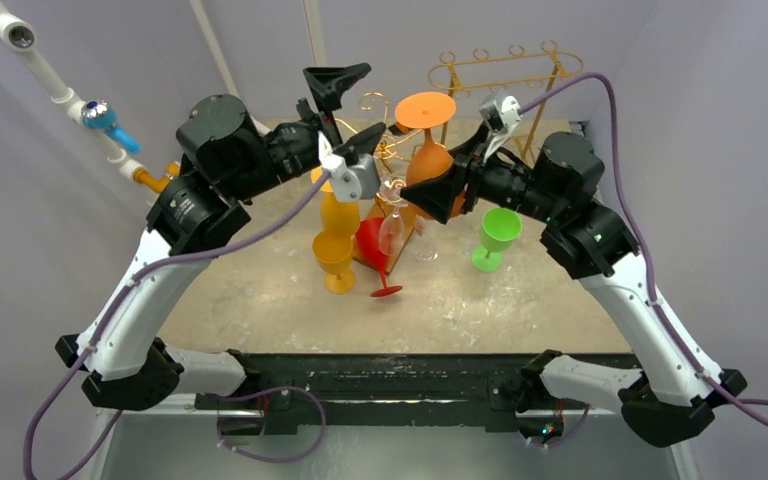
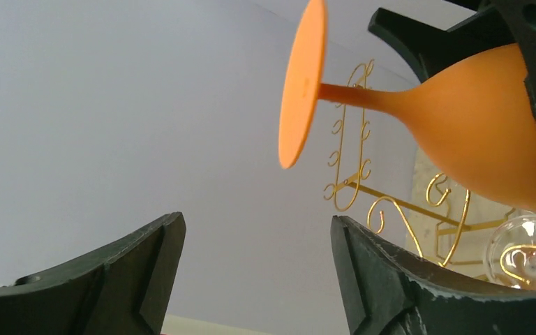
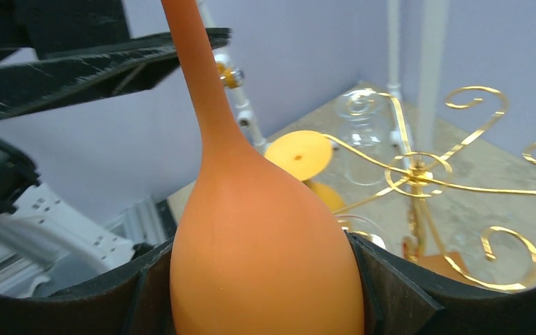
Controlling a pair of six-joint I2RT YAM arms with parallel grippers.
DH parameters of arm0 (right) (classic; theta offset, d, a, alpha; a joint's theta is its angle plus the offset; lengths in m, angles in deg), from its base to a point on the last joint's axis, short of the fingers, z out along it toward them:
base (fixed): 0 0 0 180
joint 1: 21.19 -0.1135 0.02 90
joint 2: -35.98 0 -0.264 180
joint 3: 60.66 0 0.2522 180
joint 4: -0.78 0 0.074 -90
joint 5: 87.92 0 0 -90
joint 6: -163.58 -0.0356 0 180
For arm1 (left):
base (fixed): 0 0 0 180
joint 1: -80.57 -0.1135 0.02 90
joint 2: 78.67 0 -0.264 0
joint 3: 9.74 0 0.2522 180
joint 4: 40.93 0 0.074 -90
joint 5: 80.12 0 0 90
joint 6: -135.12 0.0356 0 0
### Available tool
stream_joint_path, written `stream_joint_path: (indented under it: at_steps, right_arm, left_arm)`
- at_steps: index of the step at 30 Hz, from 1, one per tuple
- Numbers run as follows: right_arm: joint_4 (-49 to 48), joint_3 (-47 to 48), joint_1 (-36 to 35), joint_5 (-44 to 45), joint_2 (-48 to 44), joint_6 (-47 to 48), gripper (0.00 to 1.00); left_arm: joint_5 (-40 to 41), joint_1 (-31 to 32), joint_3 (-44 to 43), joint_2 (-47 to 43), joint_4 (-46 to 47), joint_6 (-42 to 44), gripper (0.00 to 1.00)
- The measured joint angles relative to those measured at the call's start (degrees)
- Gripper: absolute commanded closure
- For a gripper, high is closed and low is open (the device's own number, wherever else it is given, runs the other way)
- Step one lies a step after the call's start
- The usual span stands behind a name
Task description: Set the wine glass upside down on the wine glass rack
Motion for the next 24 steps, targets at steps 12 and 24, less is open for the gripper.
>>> stream_joint_path:
  at_steps: [12,24]
  right_arm:
    - [-5.97,-17.9,20.57,9.44,-7.93,2.56,0.56]
    - [-20.44,-29.22,21.42,15.13,-1.7,6.99,0.64]
  left_arm:
    - [8.11,-0.02,-23.19,11.5,-21.11,-25.0,0.0]
    - [8.33,0.0,-19.71,9.7,-24.92,-32.37,0.0]
